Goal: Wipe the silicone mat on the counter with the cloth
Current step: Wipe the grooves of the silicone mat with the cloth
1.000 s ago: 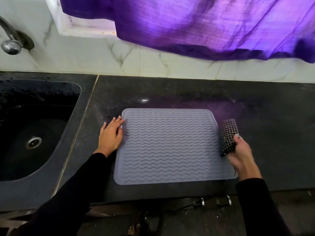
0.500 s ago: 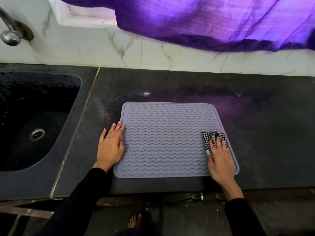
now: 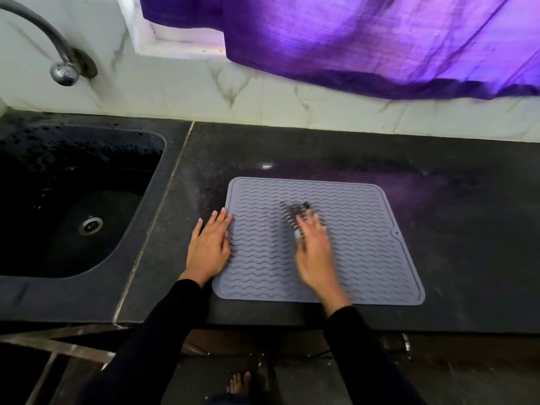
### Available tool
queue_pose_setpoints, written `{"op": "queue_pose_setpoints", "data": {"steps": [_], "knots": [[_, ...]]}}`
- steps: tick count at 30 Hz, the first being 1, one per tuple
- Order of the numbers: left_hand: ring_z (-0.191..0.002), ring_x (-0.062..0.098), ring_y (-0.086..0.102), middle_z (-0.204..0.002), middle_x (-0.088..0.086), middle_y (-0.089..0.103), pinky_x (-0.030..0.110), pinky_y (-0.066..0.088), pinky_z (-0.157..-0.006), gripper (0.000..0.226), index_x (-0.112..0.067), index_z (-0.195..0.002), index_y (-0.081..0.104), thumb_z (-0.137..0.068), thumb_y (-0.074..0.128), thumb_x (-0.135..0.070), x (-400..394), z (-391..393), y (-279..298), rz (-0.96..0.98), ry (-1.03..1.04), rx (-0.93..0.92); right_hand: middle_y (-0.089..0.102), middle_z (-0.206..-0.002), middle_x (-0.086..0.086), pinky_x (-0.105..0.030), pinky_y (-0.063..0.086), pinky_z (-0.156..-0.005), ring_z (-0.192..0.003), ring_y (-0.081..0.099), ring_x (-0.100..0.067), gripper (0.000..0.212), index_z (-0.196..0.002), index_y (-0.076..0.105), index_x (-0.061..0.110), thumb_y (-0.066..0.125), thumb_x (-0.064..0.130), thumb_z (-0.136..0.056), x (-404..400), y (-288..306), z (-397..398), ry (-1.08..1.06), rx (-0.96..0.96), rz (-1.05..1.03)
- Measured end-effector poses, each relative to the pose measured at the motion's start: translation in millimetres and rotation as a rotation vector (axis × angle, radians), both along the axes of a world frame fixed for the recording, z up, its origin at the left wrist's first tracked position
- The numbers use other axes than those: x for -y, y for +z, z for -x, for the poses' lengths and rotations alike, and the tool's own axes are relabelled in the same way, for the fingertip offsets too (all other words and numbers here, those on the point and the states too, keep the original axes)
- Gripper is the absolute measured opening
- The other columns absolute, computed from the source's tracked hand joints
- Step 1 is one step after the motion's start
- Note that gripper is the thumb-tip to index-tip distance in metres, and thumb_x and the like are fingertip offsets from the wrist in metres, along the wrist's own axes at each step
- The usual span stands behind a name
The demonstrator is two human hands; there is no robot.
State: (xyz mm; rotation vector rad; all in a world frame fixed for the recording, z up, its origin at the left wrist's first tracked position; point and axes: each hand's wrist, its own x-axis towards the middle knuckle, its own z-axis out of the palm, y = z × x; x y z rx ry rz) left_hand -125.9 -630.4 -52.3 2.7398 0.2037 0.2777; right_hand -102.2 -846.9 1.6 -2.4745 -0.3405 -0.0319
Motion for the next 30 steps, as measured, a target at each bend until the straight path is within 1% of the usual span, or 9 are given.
{"op": "queue_pose_setpoints", "data": {"steps": [2,4,10,12,14,17,21,26,30], "knots": [[-0.141,0.018,0.023,-0.151,0.002,0.031,0.040,0.008,-0.116,0.067,-0.015,-0.141,0.037,-0.083,0.010,-0.035,0.7,0.2,1.0,-0.006,-0.004,0.001,0.004,-0.158,0.001,-0.030,-0.012,-0.114,-0.145,-0.004,-0.015,0.052,-0.148,0.018,0.020,0.033,0.017,-0.097,-8.4,-17.7,5.3,0.197,0.064,0.310],[-0.141,0.018,0.024,-0.151,0.002,0.031,0.040,0.008,-0.116,0.067,-0.015,-0.141,0.036,-0.083,0.010,-0.035,2.1,0.2,1.8,-0.016,0.000,0.000,0.006,-0.158,0.001,-0.028,-0.011,-0.112,-0.146,-0.001,-0.014,0.052,-0.148,0.019,0.021,0.033,0.021,-0.098,-6.1,-22.2,2.3,0.256,0.057,0.360],[-0.140,0.018,0.026,-0.150,0.002,0.033,0.044,0.012,-0.115,0.065,-0.015,-0.140,0.039,-0.083,0.013,-0.033,1.7,-0.3,-0.9,-0.032,0.009,0.008,0.040,-0.147,0.001,-0.038,0.034,-0.108,-0.111,0.055,-0.012,0.037,-0.134,0.047,0.035,0.041,0.023,-0.098,10.9,-10.2,-30.6,0.161,-0.286,-0.071],[-0.139,0.019,0.028,-0.149,0.003,0.035,0.045,0.014,-0.115,0.066,-0.013,-0.139,0.041,-0.083,0.014,-0.033,2.1,0.4,0.3,-0.028,0.002,0.016,0.057,-0.130,-0.007,-0.026,0.048,-0.090,-0.107,0.057,-0.018,0.036,-0.132,0.051,0.020,0.039,0.016,-0.099,14.1,-4.9,-38.8,-0.005,-0.476,-0.423],[-0.139,0.020,0.029,-0.148,0.004,0.035,0.045,0.014,-0.115,0.067,-0.013,-0.139,0.041,-0.082,0.013,-0.034,2.0,0.6,1.7,-0.022,-0.003,0.019,0.070,-0.099,-0.009,-0.017,0.054,-0.065,-0.080,0.065,-0.014,0.034,-0.127,0.050,0.004,0.033,0.014,-0.100,25.0,10.1,-53.0,-0.204,-0.729,-1.016],[-0.140,0.019,0.027,-0.149,0.003,0.034,0.044,0.013,-0.115,0.068,-0.014,-0.139,0.040,-0.081,0.011,-0.035,2.4,0.8,3.0,-0.020,-0.004,0.016,0.072,-0.086,-0.004,-0.019,0.055,-0.064,-0.070,0.067,-0.010,0.031,-0.123,0.049,0.005,0.031,0.013,-0.100,45.9,21.8,-73.0,-0.420,-0.604,-1.337],[-0.140,0.019,0.027,-0.149,0.003,0.034,0.043,0.012,-0.115,0.068,-0.013,-0.139,0.040,-0.082,0.010,-0.035,2.8,0.5,2.7,-0.014,0.002,0.024,0.046,-0.141,-0.011,-0.027,0.034,-0.102,-0.127,0.046,-0.023,0.039,-0.138,0.042,0.007,0.037,0.010,-0.099,32.4,19.3,-65.0,-0.280,-0.263,-0.607],[-0.141,0.018,0.025,-0.150,0.002,0.032,0.042,0.010,-0.115,0.068,-0.014,-0.140,0.039,-0.082,0.011,-0.035,3.1,-0.6,1.5,-0.026,0.002,0.019,-0.002,-0.158,-0.007,-0.030,-0.010,-0.114,-0.146,-0.005,-0.023,0.054,-0.149,0.011,0.016,0.030,0.023,-0.099,5.7,-26.0,-38.3,0.185,0.066,0.363],[-0.140,0.019,0.026,-0.150,0.002,0.033,0.043,0.010,-0.115,0.066,-0.013,-0.139,0.040,-0.083,0.014,-0.034,2.5,-0.1,0.4,-0.022,-0.005,0.018,-0.015,-0.157,-0.005,-0.031,-0.015,-0.110,-0.144,-0.016,-0.020,0.058,-0.150,0.002,0.018,0.029,0.030,-0.099,6.1,-25.7,-46.3,0.203,-0.031,0.491]]}}
